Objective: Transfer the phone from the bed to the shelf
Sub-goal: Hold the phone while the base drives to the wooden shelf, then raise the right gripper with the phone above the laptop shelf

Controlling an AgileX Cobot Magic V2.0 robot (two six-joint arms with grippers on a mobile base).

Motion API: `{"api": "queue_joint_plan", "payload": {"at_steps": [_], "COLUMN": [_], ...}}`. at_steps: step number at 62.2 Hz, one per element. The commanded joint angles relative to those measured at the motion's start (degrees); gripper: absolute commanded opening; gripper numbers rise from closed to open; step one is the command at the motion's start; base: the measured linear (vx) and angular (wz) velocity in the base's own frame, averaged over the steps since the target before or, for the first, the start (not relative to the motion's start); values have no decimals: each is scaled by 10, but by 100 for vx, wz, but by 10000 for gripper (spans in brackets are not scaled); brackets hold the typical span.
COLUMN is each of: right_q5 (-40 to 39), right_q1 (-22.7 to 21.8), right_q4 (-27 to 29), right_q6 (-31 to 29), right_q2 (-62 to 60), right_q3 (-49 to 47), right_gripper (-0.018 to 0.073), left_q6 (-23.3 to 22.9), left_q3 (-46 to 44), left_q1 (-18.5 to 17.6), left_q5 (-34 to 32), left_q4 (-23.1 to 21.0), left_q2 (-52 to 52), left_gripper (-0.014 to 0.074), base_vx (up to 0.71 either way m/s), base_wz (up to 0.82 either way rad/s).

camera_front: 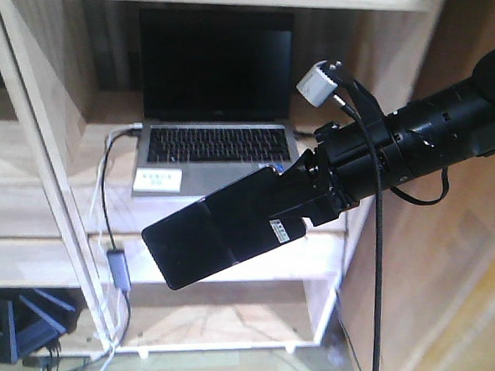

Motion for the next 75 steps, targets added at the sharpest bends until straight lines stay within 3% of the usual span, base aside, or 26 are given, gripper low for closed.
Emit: {"api": "queue_joint_plan", "payload": {"at_steps": [1, 36, 75], "right_q5": [37, 37, 38], "right_q1": [-2, -2, -2], "right_q4": [47, 47, 48], "right_q6": [-3, -3, -3], "right_q2": [-26, -26, -26], "right_q3": [-15, -15, -15], "right_gripper": [-2, -2, -2], "left_q6": [-3, -3, -3], "left_q3": [-12, -12, -12], "left_q1": [-2, -2, -2], "left_q5": [-41, -41, -41], "left_q4": [-5, -5, -5], "left_q2": [-8, -8, -8], "left_gripper": [1, 1, 1], "base_vx": [32, 23, 4], "base_wz": [14, 10, 0]}}
